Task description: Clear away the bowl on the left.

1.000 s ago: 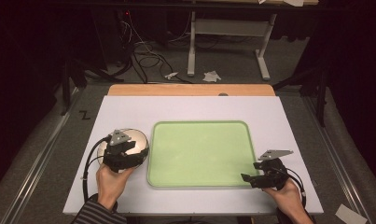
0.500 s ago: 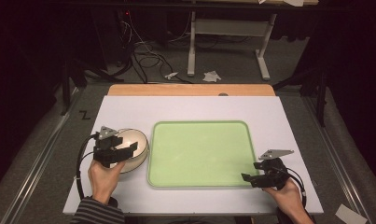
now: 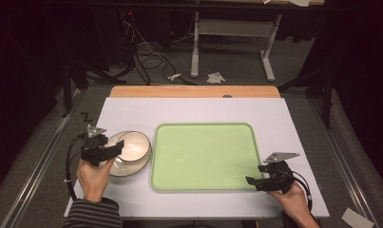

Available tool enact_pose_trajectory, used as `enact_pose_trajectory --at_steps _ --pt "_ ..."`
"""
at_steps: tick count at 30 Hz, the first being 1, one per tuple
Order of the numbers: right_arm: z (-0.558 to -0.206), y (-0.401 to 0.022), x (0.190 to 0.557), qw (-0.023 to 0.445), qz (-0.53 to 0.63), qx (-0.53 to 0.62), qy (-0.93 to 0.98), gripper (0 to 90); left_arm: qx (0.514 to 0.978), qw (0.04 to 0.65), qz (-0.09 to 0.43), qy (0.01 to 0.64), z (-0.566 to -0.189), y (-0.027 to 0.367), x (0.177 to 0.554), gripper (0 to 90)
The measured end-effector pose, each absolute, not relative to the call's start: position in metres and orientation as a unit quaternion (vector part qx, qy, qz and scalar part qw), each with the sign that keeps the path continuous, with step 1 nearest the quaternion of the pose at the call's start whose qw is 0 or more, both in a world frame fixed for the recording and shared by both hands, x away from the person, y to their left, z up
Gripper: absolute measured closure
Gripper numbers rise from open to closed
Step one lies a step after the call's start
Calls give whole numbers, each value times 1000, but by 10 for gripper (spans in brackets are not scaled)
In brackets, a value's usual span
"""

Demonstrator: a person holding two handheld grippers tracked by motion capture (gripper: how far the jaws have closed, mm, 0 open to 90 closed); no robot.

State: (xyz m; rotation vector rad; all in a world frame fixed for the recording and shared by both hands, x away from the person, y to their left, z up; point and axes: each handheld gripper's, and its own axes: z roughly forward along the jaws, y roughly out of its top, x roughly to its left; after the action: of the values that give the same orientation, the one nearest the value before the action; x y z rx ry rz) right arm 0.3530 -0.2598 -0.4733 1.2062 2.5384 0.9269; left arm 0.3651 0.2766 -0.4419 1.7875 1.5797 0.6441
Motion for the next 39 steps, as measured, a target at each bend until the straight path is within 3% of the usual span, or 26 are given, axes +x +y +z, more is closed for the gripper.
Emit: enact_pose_trajectory --at_steps 13,39 --pt "-474 -260 354 88 307 409 855 305 682 303 180 641 -463 291 386 415" --pt "-474 -258 353 91 305 397 861 306 695 280 108 653 -479 288 408 695"
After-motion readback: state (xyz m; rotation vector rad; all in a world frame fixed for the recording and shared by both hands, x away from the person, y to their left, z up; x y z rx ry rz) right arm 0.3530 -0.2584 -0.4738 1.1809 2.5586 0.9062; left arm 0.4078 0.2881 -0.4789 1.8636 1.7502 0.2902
